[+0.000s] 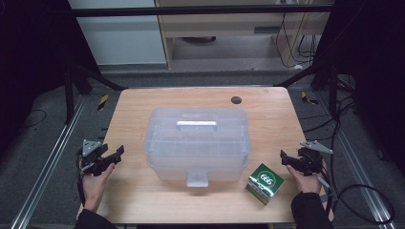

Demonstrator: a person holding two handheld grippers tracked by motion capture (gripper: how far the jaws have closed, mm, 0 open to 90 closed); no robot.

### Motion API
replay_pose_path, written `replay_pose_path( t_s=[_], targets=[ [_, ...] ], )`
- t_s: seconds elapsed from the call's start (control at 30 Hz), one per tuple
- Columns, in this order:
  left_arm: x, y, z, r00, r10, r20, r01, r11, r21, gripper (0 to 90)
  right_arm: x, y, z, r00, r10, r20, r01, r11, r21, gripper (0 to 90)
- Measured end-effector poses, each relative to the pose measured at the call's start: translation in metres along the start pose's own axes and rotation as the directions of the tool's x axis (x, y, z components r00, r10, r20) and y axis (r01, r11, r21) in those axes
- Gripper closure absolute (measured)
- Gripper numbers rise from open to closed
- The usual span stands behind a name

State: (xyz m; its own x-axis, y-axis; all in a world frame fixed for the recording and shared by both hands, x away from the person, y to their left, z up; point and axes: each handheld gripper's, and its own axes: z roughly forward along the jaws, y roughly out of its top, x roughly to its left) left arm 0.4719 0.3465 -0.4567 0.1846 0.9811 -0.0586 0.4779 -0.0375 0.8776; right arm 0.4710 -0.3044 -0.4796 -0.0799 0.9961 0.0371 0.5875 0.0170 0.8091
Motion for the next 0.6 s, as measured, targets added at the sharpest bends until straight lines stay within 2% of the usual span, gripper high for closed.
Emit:
replay_pose_path(
  t_s=[0.23,0.3,0.5,0.6],
  targets=[
    [-0.002,0.011,-0.007,0.9993,0.014,0.036,-0.013,0.9994,-0.031,34.2,0.003,0.002,-0.002,0.9990,-0.006,-0.044,0.006,1.000,-0.003,16.9],
    [-0.004,0.017,-0.009,0.9976,0.043,0.055,-0.041,0.9985,-0.037,34.8,0.005,0.003,-0.003,0.9982,-0.025,-0.055,0.025,1.000,-0.001,18.3],
    [-0.009,0.028,-0.013,0.9933,0.071,0.092,-0.065,0.9958,-0.065,36.0,0.009,0.005,-0.007,0.9966,-0.039,-0.073,0.036,0.999,-0.038,19.4],
    [-0.011,0.038,-0.015,0.9887,0.083,0.125,-0.073,0.9942,-0.078,36.2,0.012,0.006,-0.008,0.9957,-0.053,-0.076,0.049,0.997,-0.064,19.4]
  ],
)
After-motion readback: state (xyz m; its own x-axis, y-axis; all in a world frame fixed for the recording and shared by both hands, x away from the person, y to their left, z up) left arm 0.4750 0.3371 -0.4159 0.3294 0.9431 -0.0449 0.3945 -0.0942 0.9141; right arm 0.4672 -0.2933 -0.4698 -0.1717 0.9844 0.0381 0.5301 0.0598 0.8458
